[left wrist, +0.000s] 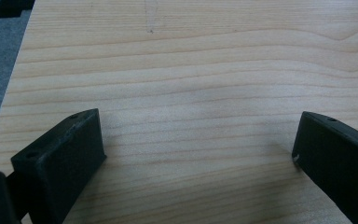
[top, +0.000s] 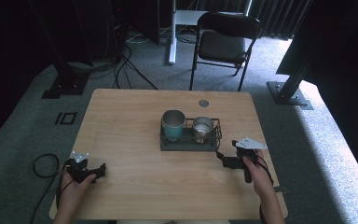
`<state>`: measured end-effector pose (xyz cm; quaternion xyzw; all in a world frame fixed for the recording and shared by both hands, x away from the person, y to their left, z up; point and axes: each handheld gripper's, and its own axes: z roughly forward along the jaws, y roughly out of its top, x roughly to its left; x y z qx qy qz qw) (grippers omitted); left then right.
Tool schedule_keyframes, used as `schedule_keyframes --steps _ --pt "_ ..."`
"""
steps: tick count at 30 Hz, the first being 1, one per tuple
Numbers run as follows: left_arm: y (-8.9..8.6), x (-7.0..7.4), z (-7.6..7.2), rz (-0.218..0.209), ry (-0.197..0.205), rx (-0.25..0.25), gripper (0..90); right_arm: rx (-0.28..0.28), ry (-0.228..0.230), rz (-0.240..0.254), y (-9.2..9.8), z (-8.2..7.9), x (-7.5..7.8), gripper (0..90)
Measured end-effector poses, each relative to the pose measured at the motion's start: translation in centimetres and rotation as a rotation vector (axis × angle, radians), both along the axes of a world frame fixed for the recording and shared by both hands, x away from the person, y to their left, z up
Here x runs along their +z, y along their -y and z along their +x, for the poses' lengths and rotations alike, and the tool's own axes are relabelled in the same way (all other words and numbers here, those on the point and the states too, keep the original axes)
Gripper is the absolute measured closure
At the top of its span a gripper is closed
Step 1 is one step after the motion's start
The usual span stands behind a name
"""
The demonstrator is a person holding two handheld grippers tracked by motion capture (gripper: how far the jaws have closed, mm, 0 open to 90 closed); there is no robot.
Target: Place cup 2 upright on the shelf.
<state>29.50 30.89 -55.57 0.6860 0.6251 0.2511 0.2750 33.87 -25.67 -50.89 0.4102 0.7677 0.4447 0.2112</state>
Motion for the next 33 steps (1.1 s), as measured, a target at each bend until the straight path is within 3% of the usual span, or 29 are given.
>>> schedule_keyframes --steps 4,33 --pt "0.0 0.0 0.0 0.001 0.0 0.0 2.6 0.003 -0.027 0.015 0.4 -0.4 -0.7 12.4" --pt "0.0 0.0 0.0 0.0 0.001 0.0 2.6 -0.008 -0.142 -0.052 3.3 -3.5 -4.0 12.4"
